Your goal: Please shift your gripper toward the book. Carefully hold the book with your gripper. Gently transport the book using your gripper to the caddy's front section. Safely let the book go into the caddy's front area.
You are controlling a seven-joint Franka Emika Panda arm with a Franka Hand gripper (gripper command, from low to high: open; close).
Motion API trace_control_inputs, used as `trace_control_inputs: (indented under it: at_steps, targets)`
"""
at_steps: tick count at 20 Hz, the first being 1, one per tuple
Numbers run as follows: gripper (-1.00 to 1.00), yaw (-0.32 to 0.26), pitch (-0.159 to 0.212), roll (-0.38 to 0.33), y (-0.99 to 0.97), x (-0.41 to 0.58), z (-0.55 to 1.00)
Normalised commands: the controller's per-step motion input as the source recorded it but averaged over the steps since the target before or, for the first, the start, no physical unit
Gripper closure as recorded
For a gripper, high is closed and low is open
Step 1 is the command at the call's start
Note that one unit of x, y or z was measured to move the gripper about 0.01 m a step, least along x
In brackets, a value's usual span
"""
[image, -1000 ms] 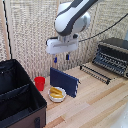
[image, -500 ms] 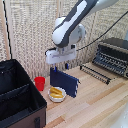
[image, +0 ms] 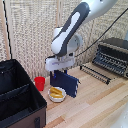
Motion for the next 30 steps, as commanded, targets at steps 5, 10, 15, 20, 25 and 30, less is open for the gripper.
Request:
trace_control_inputs:
  at_steps: [5,10,15,20,25,30]
  targets:
    - [1.00,0.006,-0.022,0.000,-0.10,0.003,-0.01]
    - [1.00,0.000,-0.001,0.000,-0.01,0.000,0.00]
    - [1.00,-0.006,0.000,0.000,0.09,0.012,-0.02]
    - [1.00,-0.105,0.000,0.023,0.08,0.050,0.41]
    - [1.00,-0.131,-0.037,0.034,-0.01,0.255,0.84]
    - [1.00,-0.035,-0.036,0.022,-0.09,0.391,0.94]
